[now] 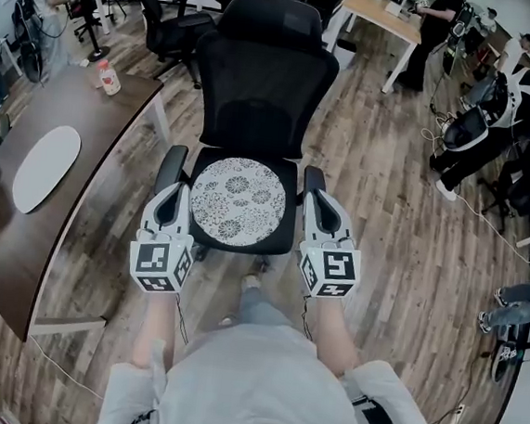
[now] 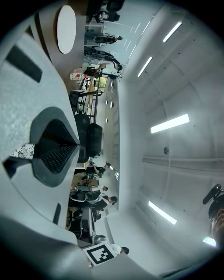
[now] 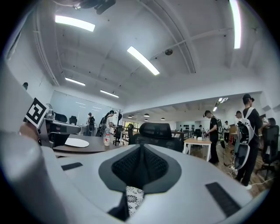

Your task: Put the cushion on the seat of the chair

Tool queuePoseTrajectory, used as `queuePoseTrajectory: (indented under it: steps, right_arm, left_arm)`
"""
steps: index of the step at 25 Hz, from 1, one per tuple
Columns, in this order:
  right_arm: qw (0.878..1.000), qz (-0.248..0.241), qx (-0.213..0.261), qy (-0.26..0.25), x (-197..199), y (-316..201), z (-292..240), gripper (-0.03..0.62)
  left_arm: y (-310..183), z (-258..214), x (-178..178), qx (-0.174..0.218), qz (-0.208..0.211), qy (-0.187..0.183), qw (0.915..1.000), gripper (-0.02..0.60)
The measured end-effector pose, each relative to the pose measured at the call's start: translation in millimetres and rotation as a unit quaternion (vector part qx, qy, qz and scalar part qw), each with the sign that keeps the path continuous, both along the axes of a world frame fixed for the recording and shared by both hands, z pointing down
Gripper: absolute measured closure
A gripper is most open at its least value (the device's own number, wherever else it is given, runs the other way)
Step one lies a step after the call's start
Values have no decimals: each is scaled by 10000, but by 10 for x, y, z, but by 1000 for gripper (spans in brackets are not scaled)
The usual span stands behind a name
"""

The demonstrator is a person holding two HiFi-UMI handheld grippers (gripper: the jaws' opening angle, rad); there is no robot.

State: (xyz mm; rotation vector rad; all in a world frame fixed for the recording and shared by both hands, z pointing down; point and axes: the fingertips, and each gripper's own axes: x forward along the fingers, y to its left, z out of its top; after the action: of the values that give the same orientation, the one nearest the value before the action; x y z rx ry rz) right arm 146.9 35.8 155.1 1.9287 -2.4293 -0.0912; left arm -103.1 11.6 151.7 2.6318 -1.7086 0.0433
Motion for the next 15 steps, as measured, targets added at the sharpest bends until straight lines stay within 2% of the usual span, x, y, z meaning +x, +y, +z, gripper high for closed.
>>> queuePoseTrajectory:
  steps: [15]
  right_arm:
    - [9991,19,401,-167,-25,303,-294,574]
  left_arm:
    - [312,-247,-78,242,-61,192,9995,569]
